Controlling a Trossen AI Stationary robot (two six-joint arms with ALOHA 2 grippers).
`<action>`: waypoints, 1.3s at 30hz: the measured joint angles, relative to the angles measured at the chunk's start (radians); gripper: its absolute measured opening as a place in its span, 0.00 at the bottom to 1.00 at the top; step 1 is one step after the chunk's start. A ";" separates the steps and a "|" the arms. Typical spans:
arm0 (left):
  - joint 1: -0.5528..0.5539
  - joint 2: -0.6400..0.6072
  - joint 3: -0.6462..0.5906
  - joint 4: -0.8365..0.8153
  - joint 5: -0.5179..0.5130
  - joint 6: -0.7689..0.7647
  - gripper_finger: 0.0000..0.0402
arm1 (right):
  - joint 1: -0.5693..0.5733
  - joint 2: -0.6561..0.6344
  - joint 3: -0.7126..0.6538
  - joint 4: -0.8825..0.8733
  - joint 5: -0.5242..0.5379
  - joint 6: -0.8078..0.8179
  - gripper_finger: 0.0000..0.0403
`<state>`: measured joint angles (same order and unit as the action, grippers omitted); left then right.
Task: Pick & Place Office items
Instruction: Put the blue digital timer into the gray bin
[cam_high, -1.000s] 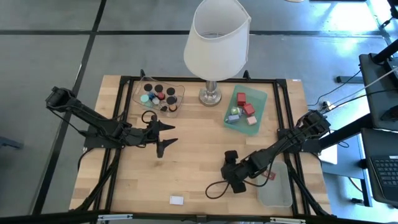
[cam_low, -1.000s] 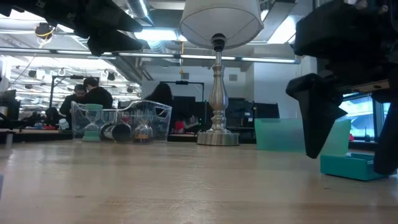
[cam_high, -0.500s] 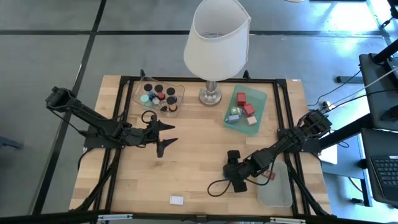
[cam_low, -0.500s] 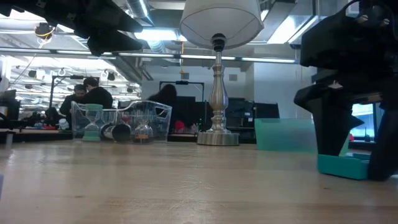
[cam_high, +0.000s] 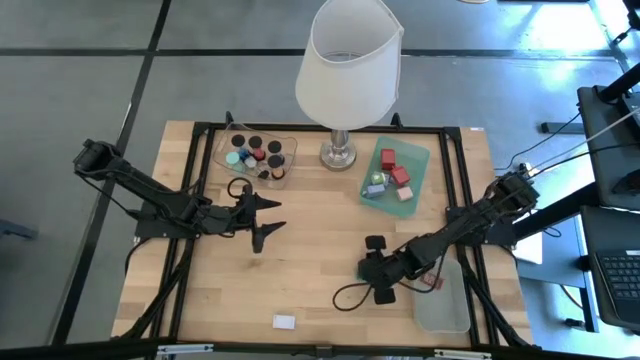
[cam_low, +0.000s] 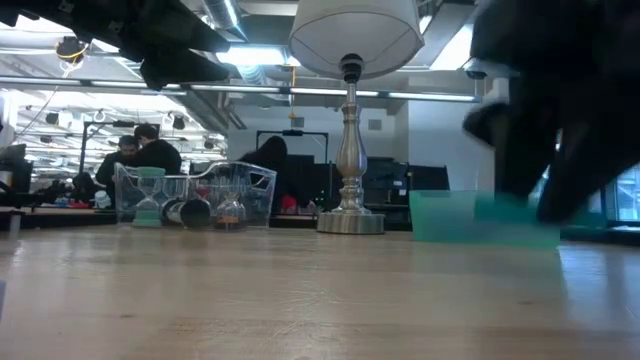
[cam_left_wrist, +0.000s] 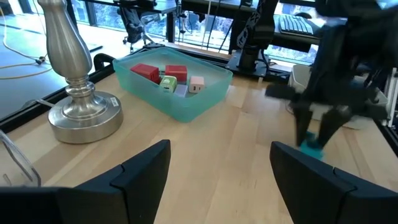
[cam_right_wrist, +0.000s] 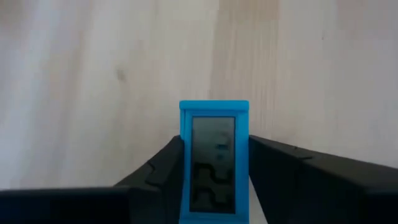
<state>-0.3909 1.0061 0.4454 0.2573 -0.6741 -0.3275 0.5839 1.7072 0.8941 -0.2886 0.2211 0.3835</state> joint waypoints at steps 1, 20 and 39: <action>0.000 0.000 0.000 0.000 0.000 0.000 0.68 | 0.004 -0.022 0.009 -0.015 0.001 -0.003 0.35; 0.000 0.000 0.000 -0.023 -0.005 -0.004 0.68 | 0.301 -0.460 0.028 -0.452 0.066 0.562 0.39; 0.000 0.000 0.000 -0.030 -0.014 -0.018 0.68 | 0.627 -0.288 0.028 -0.534 0.222 1.078 0.39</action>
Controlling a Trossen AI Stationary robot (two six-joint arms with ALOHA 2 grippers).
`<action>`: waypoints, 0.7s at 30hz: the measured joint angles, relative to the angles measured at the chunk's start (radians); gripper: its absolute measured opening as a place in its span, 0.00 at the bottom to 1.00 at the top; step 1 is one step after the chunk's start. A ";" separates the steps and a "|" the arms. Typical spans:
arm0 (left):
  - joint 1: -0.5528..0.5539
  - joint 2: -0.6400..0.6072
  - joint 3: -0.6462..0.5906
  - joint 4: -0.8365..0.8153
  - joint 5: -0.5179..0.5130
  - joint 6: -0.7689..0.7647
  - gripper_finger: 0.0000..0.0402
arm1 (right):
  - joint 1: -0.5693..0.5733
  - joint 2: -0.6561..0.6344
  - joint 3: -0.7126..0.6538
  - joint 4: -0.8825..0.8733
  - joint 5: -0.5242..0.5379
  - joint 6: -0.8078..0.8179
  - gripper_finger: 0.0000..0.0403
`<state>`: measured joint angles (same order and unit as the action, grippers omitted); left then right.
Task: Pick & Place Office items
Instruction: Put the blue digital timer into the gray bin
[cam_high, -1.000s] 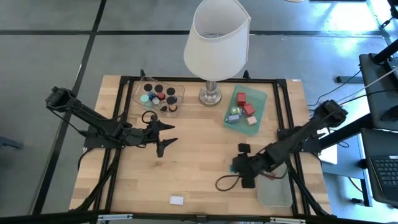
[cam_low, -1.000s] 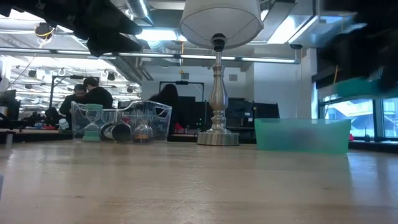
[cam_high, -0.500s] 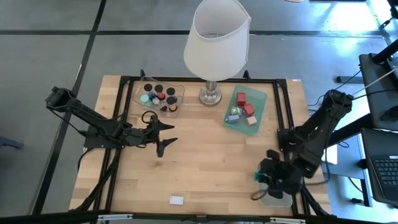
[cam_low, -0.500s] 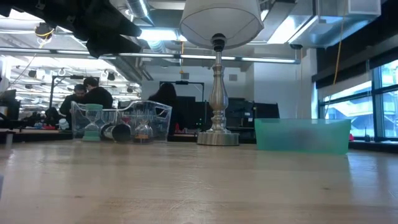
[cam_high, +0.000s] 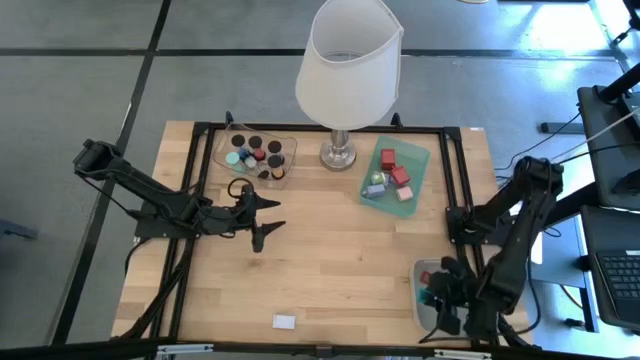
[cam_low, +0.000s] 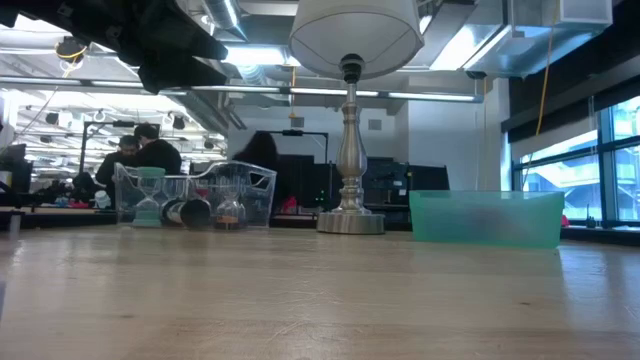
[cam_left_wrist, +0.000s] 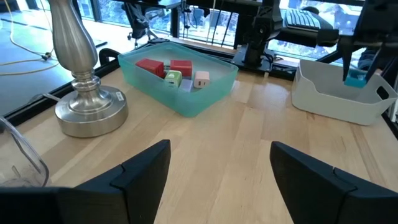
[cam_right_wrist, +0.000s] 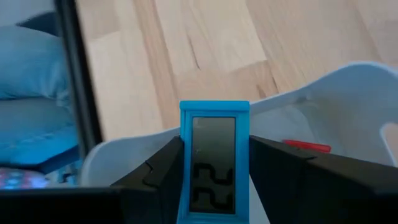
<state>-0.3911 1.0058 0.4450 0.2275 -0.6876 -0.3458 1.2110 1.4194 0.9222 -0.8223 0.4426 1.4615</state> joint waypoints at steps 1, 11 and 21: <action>0.000 0.000 0.000 0.000 0.000 0.000 0.68 | 0.000 0.018 0.000 0.001 -0.001 0.002 0.39; 0.000 0.000 0.000 0.000 -0.001 0.000 0.68 | 0.000 0.141 0.000 0.005 -0.039 0.044 0.39; 0.000 0.000 0.000 0.000 -0.037 0.008 0.68 | 0.000 0.198 0.000 -0.006 -0.039 0.045 0.39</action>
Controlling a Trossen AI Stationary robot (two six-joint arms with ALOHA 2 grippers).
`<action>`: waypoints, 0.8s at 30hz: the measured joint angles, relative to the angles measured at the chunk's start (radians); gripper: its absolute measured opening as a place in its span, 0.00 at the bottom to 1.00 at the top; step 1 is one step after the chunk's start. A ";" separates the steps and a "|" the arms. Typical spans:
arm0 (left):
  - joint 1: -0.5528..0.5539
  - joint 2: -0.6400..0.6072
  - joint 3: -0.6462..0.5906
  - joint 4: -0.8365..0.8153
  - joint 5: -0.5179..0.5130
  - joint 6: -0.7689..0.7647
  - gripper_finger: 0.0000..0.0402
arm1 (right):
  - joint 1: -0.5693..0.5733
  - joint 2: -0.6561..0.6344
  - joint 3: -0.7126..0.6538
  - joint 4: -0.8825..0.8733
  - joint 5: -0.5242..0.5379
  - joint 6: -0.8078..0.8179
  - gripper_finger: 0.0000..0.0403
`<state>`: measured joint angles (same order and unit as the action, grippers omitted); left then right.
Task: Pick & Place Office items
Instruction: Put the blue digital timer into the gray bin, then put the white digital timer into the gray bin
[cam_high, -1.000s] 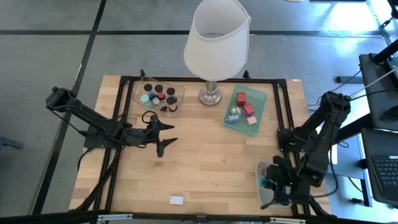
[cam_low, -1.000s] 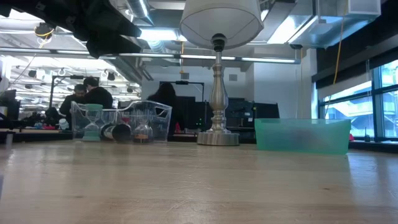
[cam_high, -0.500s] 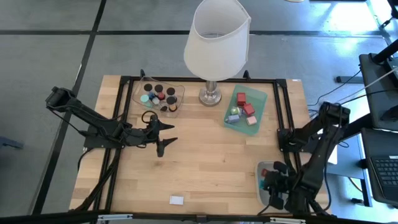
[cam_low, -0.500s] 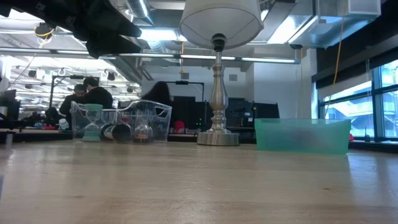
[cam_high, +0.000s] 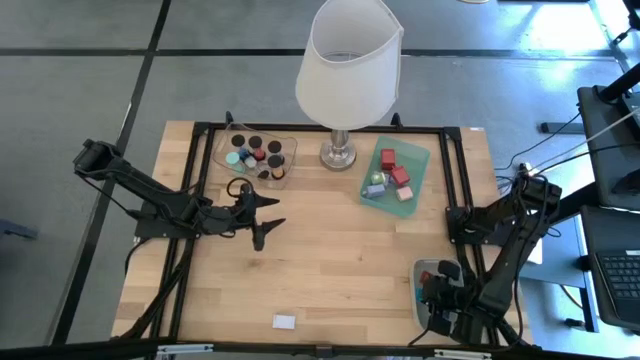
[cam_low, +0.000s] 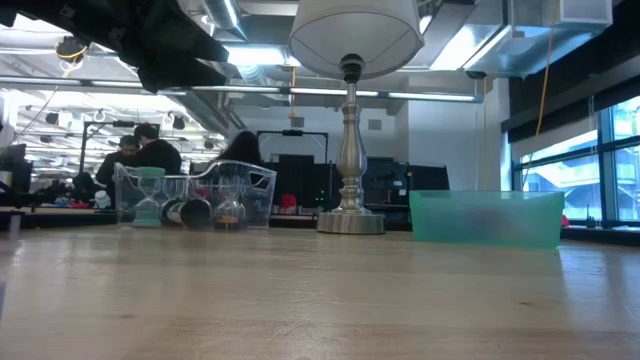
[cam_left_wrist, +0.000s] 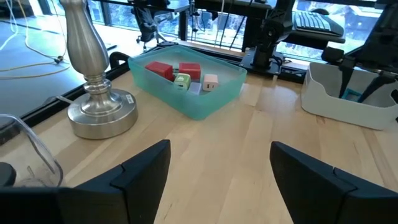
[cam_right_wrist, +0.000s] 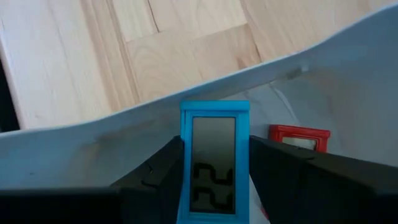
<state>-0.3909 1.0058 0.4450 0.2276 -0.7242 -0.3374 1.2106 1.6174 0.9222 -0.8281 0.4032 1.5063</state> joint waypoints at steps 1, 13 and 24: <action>0.000 0.000 0.000 0.000 0.000 0.000 0.68 | 0.000 0.000 0.000 0.000 0.000 -0.002 0.39; 0.000 0.000 0.000 0.000 0.000 0.001 0.68 | -0.031 -0.036 0.000 -0.049 -0.004 -0.003 0.57; 0.000 0.000 0.000 0.000 0.000 0.000 0.68 | -0.050 -0.037 0.000 -0.062 -0.131 -0.031 0.68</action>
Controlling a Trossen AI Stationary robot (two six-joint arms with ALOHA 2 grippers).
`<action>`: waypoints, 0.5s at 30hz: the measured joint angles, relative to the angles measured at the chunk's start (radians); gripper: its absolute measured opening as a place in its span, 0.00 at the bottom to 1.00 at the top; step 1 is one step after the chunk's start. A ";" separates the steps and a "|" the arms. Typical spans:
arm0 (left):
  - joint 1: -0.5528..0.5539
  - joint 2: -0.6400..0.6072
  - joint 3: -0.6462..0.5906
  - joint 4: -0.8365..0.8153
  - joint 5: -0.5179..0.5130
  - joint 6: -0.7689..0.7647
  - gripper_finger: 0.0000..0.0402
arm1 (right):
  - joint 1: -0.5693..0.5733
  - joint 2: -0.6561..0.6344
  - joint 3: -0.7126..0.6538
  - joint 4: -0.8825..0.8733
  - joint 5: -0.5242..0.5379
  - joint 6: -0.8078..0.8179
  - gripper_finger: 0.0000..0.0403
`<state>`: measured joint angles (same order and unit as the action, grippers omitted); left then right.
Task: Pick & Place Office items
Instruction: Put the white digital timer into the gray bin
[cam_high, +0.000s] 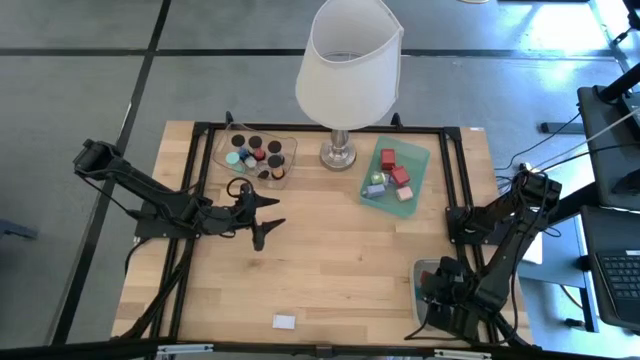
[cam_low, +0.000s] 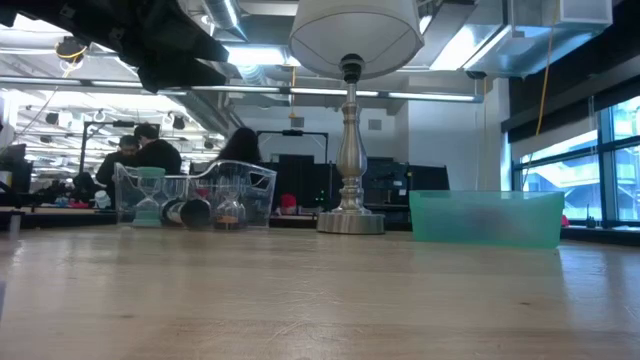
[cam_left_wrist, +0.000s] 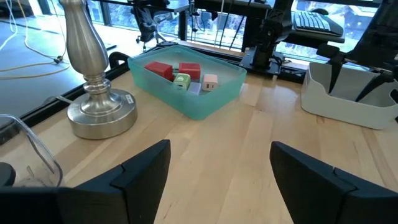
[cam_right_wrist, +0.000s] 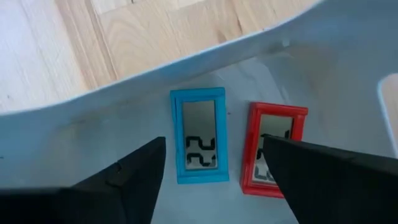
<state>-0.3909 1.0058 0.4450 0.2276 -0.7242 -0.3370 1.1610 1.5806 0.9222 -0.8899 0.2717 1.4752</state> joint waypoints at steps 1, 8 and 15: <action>0.000 0.000 0.000 0.000 0.001 0.000 0.68 | 0.000 0.000 0.000 0.002 0.000 -0.005 0.68; -0.001 0.022 0.000 0.009 0.097 -0.019 0.68 | -0.077 0.000 0.071 0.007 0.001 -0.152 0.68; -0.001 0.126 0.000 0.106 0.187 -0.017 0.68 | -0.177 0.000 0.237 0.078 0.211 -0.592 0.68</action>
<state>-0.3922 1.1318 0.4450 0.3334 -0.5377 -0.3539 0.9840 1.5803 1.1595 -0.8122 0.4829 0.8828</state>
